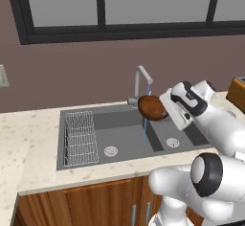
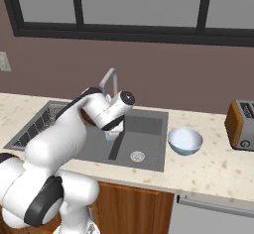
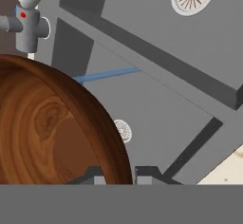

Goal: Rinse each bowl for a few seconds and place them down in the sink or on the counter.

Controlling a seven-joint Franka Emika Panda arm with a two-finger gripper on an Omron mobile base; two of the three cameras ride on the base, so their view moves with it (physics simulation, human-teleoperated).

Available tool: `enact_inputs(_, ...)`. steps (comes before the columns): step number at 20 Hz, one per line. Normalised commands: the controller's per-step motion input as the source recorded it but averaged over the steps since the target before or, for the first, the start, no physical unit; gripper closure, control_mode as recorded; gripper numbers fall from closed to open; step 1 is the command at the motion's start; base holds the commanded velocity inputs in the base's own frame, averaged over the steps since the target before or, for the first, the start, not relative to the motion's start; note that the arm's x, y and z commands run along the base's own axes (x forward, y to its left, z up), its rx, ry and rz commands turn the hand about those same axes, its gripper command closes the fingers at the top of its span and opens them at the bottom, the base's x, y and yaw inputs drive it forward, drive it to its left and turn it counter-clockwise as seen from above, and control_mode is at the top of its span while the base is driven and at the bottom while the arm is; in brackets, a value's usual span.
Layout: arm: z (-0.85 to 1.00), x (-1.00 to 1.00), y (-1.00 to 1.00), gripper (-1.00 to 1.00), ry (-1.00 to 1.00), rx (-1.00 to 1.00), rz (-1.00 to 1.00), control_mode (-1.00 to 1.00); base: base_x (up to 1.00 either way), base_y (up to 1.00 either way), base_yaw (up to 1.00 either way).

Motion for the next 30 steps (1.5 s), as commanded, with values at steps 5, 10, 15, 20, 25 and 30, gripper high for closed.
enact_inputs(5, -0.09, 0.40, 0.13, 1.00, 0.03, 0.05, 0.02, -1.00, 0.00, 0.00, 0.00)
enact_inputs(10, -0.03, 0.39, -0.01, 1.00, 0.01, 0.05, 0.01, -1.00, 0.00, 0.00, 0.00)
enact_inputs(15, -0.05, 0.20, -0.19, 1.00, 0.00, 0.06, 0.02, -1.00, 0.00, 0.00, 0.00)
enact_inputs(20, -0.08, -0.12, -0.35, 1.00, -0.02, 0.00, 0.00, -1.00, 0.00, 0.00, 0.00)
enact_inputs(25, 0.12, -0.10, -0.25, 1.00, 0.00, -0.08, 0.00, -1.00, 0.00, 0.00, 0.00)
enact_inputs(30, 0.23, -0.01, -0.29, 1.00, 0.06, -0.10, -0.03, -1.00, 0.00, 0.00, 0.00)
